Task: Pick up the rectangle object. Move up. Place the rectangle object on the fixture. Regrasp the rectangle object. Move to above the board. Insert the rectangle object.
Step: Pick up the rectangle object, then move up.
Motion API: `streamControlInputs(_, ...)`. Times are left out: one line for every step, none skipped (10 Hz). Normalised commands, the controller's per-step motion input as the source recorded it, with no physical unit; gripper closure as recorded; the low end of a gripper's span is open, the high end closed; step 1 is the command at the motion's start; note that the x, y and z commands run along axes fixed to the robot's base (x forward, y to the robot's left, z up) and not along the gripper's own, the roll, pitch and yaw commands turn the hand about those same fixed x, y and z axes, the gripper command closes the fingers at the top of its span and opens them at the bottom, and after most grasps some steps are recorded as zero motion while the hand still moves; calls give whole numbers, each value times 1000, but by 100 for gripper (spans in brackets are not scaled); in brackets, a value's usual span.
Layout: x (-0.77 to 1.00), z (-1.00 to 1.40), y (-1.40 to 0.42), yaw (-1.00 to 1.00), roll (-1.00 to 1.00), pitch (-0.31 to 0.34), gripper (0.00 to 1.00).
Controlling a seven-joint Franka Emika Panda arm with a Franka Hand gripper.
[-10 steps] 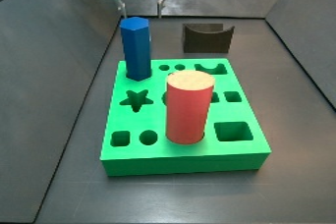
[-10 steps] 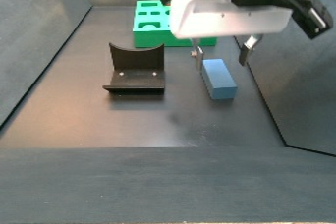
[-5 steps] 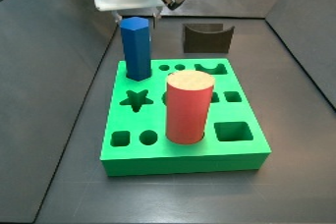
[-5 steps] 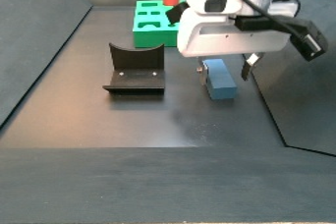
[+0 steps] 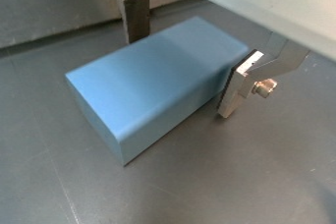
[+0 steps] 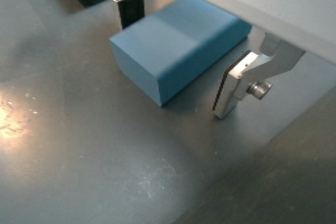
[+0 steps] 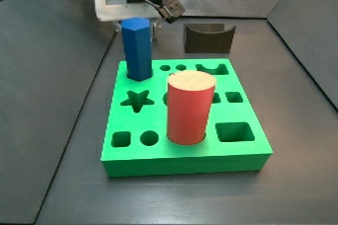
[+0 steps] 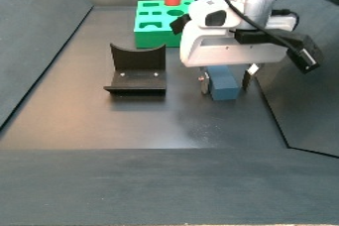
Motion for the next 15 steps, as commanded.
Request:
streamControlInputs(0, 0, 0, 0, 0, 0, 0)
streamControlInputs(0, 0, 0, 0, 0, 0, 100)
streamControlInputs(0, 0, 0, 0, 0, 0, 100)
streamControlInputs(0, 0, 0, 0, 0, 0, 100)
streamControlInputs(0, 0, 0, 0, 0, 0, 100)
streamControlInputs(0, 0, 0, 0, 0, 0, 100)
streamControlInputs(0, 0, 0, 0, 0, 0, 100)
streamControlInputs(0, 0, 0, 0, 0, 0, 100)
streamControlInputs(0, 0, 0, 0, 0, 0, 100)
streamControlInputs(0, 0, 0, 0, 0, 0, 100)
streamControlInputs(0, 0, 0, 0, 0, 0, 100)
streamControlInputs(0, 0, 0, 0, 0, 0, 100)
streamControlInputs(0, 833, 0, 0, 0, 0, 100)
streamControlInputs(-6, 828, 39, -20, 9, -2, 100)
streamControlInputs(-40, 724, 48, -35, 21, 17, 100)
